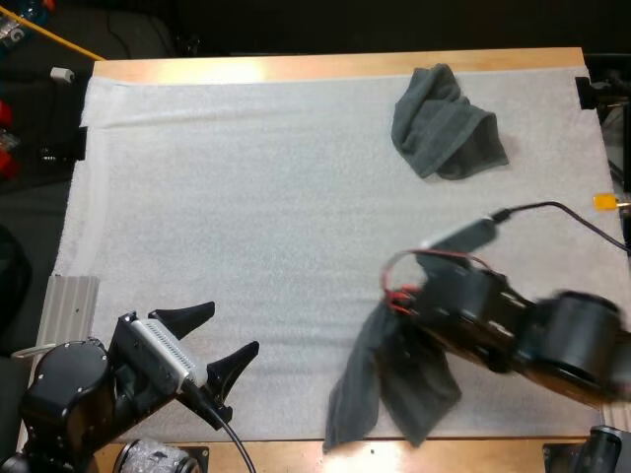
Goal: Pick towel from pile, fold and stack
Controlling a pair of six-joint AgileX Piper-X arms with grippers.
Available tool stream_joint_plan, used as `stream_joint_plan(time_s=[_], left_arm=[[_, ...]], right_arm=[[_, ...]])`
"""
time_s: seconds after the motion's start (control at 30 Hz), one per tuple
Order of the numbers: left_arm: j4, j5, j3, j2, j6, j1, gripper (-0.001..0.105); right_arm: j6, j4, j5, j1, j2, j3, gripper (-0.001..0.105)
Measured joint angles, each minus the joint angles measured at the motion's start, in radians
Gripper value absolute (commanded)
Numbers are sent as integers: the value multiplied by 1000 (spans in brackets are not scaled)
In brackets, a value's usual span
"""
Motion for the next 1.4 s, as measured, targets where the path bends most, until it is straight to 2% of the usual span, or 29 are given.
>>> stream_joint_plan(time_s=[0.13,0.27,0.37,0.43,0.47,0.5,0.53,0.67,0.8,1.0,1.17,1.3,1.4], left_arm=[[0,21,0,0,-3,0,67],[0,34,0,0,-3,0,67],[0,34,0,0,-3,0,67],[0,34,0,0,-3,0,67],[0,34,0,0,-3,0,67],[0,34,0,0,-3,0,67],[0,34,0,0,-3,0,67],[0,34,0,0,-3,0,67],[0,36,0,0,-3,-1,67],[6,38,0,0,-3,-3,67],[85,39,0,0,-3,-3,67],[141,39,0,0,-3,-3,67],[178,39,0,0,-3,-3,67]], right_arm=[[-79,-91,-9,-99,188,0,0],[-87,-219,-74,-179,310,0,3],[-67,-304,-125,-233,363,0,26],[-39,-342,-169,-265,383,0,49],[-32,-362,-194,-278,387,0,66],[-29,-381,-215,-290,388,0,79],[-28,-396,-228,-297,387,0,83],[-32,-398,-192,-298,375,-12,75],[-33,-308,-147,-298,331,-12,68],[-78,-105,-81,-298,242,-12,67],[-87,47,-18,-298,152,-12,67],[-87,93,4,-298,74,0,67],[-86,104,5,-298,-21,51,67]])
